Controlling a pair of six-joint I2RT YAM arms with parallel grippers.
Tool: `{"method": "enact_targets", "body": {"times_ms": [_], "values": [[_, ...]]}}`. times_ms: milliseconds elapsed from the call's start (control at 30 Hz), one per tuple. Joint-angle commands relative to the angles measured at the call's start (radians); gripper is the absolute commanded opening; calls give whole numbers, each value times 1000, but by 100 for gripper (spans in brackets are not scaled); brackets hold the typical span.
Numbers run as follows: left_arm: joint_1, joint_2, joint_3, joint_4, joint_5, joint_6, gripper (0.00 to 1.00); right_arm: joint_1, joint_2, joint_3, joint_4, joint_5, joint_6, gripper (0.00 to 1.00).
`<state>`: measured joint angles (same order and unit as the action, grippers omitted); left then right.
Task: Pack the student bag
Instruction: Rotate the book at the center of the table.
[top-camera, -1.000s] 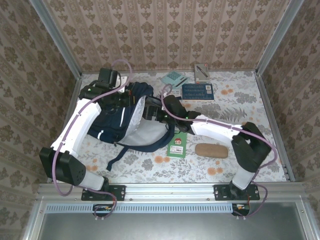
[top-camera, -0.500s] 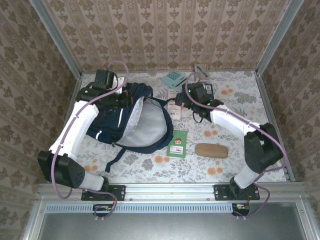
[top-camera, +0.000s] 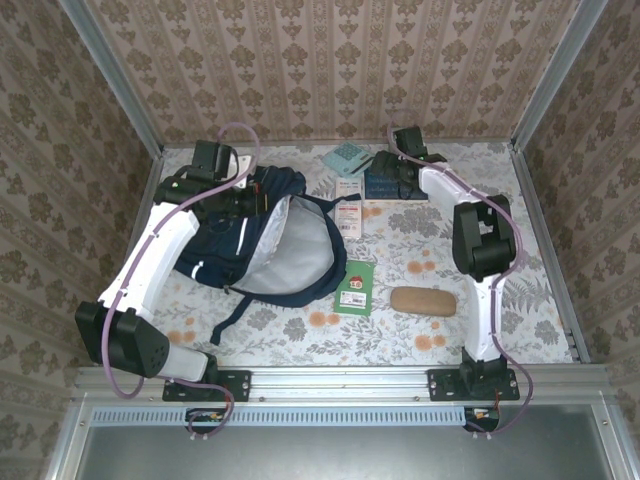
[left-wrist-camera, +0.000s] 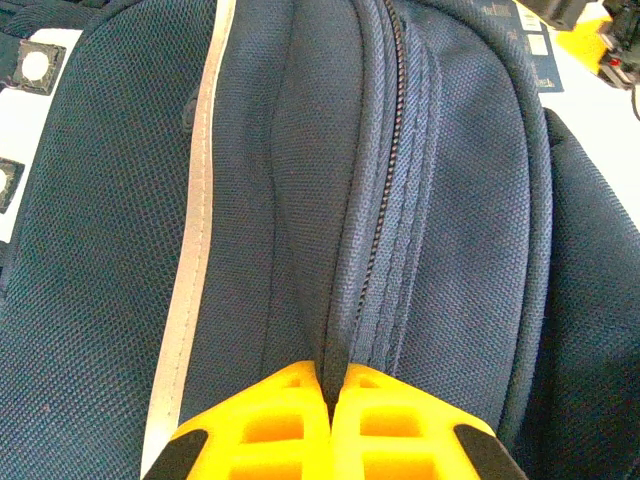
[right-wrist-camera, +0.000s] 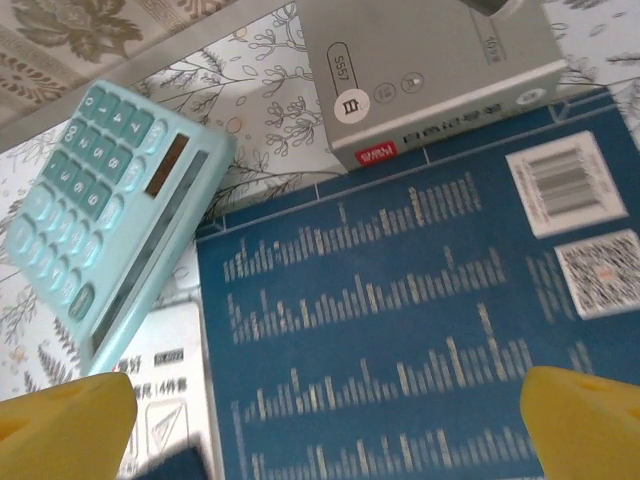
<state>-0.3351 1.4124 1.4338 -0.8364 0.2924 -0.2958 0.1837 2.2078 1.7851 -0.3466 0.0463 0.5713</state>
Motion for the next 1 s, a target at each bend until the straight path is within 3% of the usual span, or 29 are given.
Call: {"method": "enact_targets", "body": {"times_ms": [0,133,233,400,600,833,967], "values": [[-12,-20,43,70,16,-21,0,-28,100,127,-93,-86,-9,100],[-18,-12,43,80,13,-29,0,-55,188,233,-184,-99,11,100],[-22,-4,43,88,13,-30,0,-61,178,191,-183,-96,7,100],[-22,17,45,95,10,-25,0,-58,70,4,-126,-99,32,99],[-24,43,30,124,14,-26,0,-36,-165,-347,6,-107,118,99],[-35,80,13,152,10,-30,0,96,-352,-593,37,-136,199,99],[-50,104,2,168,0,-29,0,187,-416,-637,42,-181,228,99]]}}
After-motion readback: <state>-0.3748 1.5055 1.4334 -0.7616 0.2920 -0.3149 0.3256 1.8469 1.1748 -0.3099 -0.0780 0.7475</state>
